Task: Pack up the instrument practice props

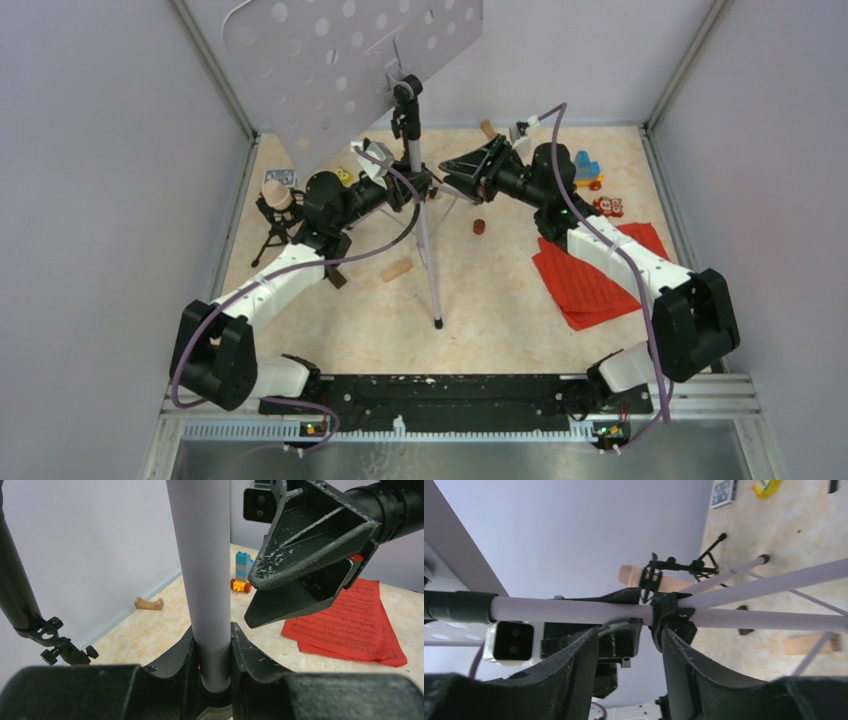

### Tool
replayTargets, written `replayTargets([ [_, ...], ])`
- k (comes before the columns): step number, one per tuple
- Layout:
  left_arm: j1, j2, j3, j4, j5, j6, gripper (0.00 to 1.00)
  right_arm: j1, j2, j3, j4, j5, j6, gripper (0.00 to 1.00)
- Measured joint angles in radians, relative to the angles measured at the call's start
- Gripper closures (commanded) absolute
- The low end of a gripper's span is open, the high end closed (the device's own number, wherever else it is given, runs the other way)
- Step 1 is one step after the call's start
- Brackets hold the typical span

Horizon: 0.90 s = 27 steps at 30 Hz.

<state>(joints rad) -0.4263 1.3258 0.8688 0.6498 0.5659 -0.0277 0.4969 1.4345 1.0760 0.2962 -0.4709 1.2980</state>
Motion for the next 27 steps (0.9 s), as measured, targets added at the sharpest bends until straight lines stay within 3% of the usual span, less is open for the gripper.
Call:
replayTargets([
  [6, 0.0, 0.006, 0.006, 0.001, 0.014, 0.0, 0.99, 0.0, 0.037, -0.035, 0.103, -0.024, 0.112, 0.58],
  [23, 0.0, 0.008, 0.009, 0.0, 0.021, 0.001, 0.99, 0.005, 0.062, -0.137, 0.172, -0.064, 0.18, 0.6],
  [27, 0.0, 0.01, 0.011, 0.0, 0.025, 0.002, 0.99, 0.011, 0.104, -0.137, 0.209, -0.082, 0.203, 0.66],
])
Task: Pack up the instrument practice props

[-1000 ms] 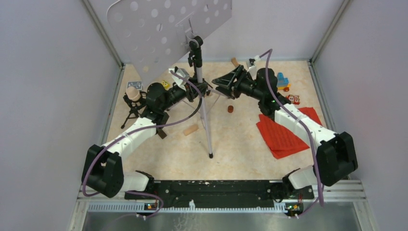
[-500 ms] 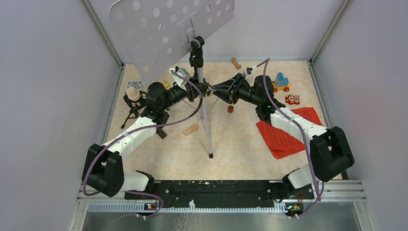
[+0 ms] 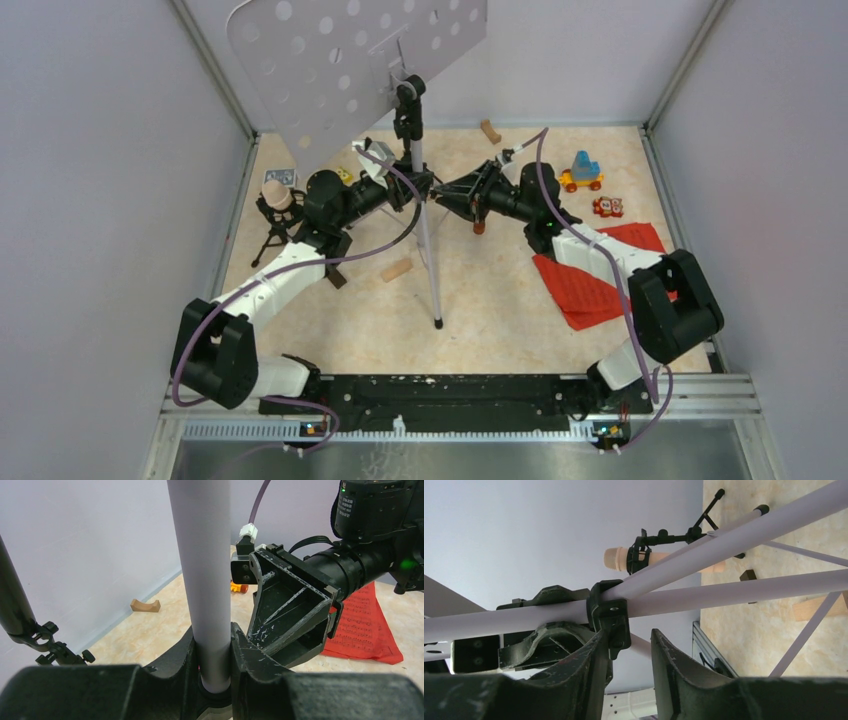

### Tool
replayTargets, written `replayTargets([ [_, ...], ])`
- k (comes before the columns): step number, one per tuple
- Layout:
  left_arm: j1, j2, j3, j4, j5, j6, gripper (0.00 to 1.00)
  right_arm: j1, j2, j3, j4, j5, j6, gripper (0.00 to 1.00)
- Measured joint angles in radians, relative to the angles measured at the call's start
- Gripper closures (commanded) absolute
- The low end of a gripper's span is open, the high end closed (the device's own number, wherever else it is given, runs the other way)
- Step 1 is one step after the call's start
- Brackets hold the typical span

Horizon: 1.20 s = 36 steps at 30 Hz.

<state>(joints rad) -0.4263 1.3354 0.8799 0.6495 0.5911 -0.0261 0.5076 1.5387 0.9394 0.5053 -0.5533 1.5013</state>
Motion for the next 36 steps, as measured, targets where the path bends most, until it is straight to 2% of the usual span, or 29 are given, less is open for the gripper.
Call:
replayTargets([
  [7, -0.001, 0.0, 0.002, -0.003, 0.0, 0.002, 0.99, 0.003, 0.016, 0.0, 0.045, -0.013, 0.022, 0.74],
  [9, -0.001, 0.0, 0.002, -0.003, 0.0, 0.002, 0.99, 0.003, 0.018, 0.002, 0.05, -0.015, 0.022, 0.81],
  [12, -0.001, 0.0, 0.002, -0.003, 0.0, 0.002, 0.99, 0.003, 0.024, 0.006, 0.069, -0.02, 0.025, 1.0],
  [16, 0.002, 0.0, 0.002, -0.006, 0.0, 0.002, 0.98, 0.001, 0.038, 0.009, 0.087, -0.038, 0.02, 1.0],
  [20, 0.007, 0.0, 0.002, -0.007, 0.005, -0.001, 0.98, 0.001, 0.043, 0.041, 0.063, -0.058, -0.07, 1.0],
  [22, 0.008, 0.0, 0.002, -0.008, 0.005, -0.001, 0.98, 0.002, 0.043, 0.06, 0.04, -0.065, -0.149, 1.0],
  [26, 0.019, 0.0, 0.002, -0.012, 0.002, -0.002, 0.98, 0.021, 0.036, 0.111, -0.031, -0.043, -0.419, 1.0],
  [31, 0.022, 0.0, 0.003, -0.015, 0.003, -0.004, 0.98, 0.08, -0.027, 0.113, -0.081, 0.067, -0.866, 1.0],
  [36, 0.018, 0.003, 0.008, -0.016, 0.018, 0.0, 0.98, 0.115, -0.08, 0.041, 0.002, 0.073, -1.337, 1.0],
])
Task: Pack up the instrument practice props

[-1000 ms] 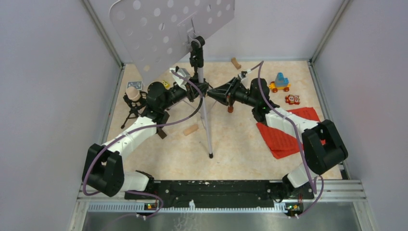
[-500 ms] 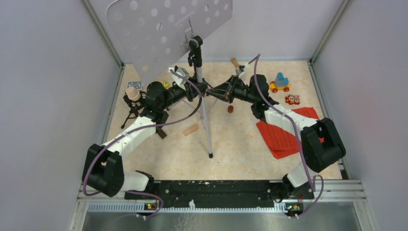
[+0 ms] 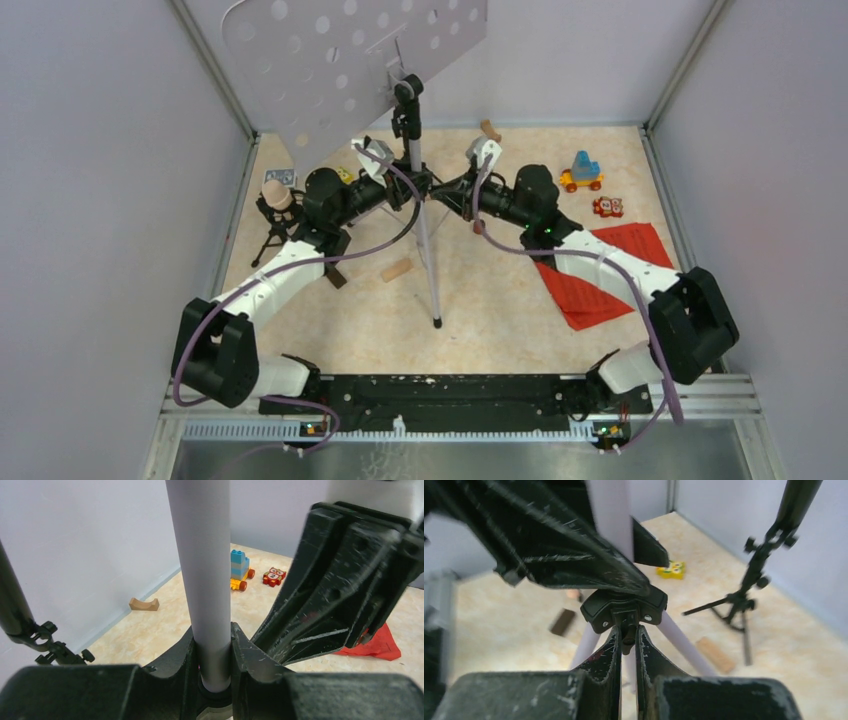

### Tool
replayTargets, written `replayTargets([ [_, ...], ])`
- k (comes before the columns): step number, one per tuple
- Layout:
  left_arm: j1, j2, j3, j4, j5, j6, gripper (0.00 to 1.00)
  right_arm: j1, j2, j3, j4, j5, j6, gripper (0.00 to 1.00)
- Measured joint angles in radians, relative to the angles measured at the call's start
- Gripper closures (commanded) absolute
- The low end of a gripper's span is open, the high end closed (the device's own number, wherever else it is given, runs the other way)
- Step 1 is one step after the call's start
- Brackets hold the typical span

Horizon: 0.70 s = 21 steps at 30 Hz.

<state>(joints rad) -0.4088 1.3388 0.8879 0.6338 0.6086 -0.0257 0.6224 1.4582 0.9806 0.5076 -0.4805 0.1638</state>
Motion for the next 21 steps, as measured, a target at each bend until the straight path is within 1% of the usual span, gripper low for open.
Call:
replayTargets([
  [3, -0.01, 0.006, 0.007, -0.002, 0.014, 0.002, 0.98, 0.025, -0.042, -0.008, -0.061, 0.0, -0.32, 1.0],
  [9, -0.022, 0.008, 0.01, -0.014, 0.041, -0.001, 0.99, 0.094, -0.123, -0.003, -0.271, 0.052, -0.998, 1.0],
  [13, -0.034, 0.01, 0.01, -0.016, 0.06, -0.002, 0.99, 0.122, -0.179, -0.05, -0.317, 0.073, -1.356, 1.0],
  [17, -0.039, 0.01, 0.011, -0.019, 0.073, -0.003, 0.99, 0.153, -0.211, -0.085, -0.326, 0.131, -1.569, 1.0],
  [21, -0.04, 0.012, 0.012, -0.018, 0.079, -0.005, 0.99, 0.19, -0.212, -0.091, -0.345, 0.22, -1.738, 1.0],
])
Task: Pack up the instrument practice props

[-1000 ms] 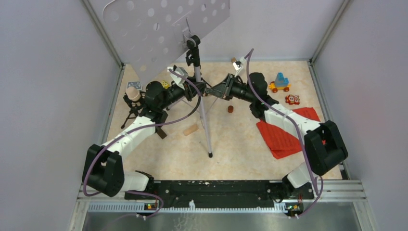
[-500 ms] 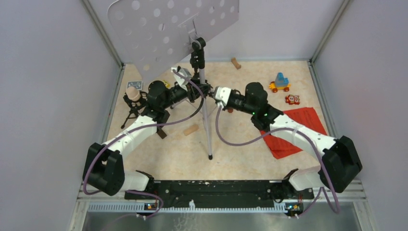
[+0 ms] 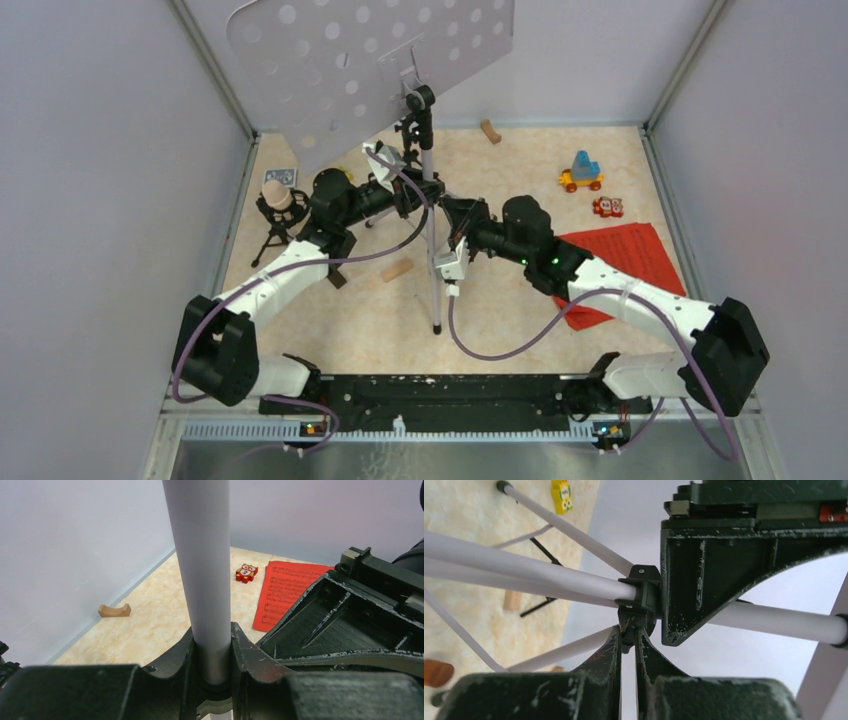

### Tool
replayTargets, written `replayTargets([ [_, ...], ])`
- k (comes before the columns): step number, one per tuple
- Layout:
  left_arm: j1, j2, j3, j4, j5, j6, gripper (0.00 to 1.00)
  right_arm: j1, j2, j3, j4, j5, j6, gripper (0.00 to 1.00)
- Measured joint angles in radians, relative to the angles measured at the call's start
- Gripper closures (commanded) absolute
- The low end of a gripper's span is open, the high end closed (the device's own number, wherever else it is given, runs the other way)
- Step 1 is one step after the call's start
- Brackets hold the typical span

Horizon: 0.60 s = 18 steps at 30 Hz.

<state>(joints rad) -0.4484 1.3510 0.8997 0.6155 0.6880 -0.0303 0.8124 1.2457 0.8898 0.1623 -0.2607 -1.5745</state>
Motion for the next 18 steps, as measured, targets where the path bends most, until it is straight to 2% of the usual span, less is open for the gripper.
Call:
replayTargets([
  [2, 0.0, 0.0, 0.0, 0.0, 0.0, 0.0, 0.99, 0.015, 0.0, -0.002, -0.008, 0.038, -0.064, 1.0],
  [3, 0.0, 0.0, 0.0, 0.0, 0.0, 0.0, 0.99, 0.02, 0.0, -0.006, -0.005, 0.05, -0.084, 0.95],
  [8, 0.0, 0.0, 0.0, 0.0, -0.001, 0.001, 0.99, 0.031, -0.003, -0.043, 0.064, 0.076, -0.076, 0.61],
  [10, 0.0, 0.0, 0.0, -0.001, -0.002, 0.001, 0.99, 0.038, -0.016, -0.068, 0.122, 0.074, -0.003, 0.43],
  [11, 0.0, 0.0, 0.0, -0.001, -0.002, 0.001, 0.99, 0.045, -0.031, -0.075, 0.15, 0.076, 0.051, 0.37],
  [18, 0.0, 0.0, 0.002, -0.004, -0.003, 0.002, 0.99, 0.054, -0.174, -0.094, 0.38, 0.174, 0.563, 0.34],
])
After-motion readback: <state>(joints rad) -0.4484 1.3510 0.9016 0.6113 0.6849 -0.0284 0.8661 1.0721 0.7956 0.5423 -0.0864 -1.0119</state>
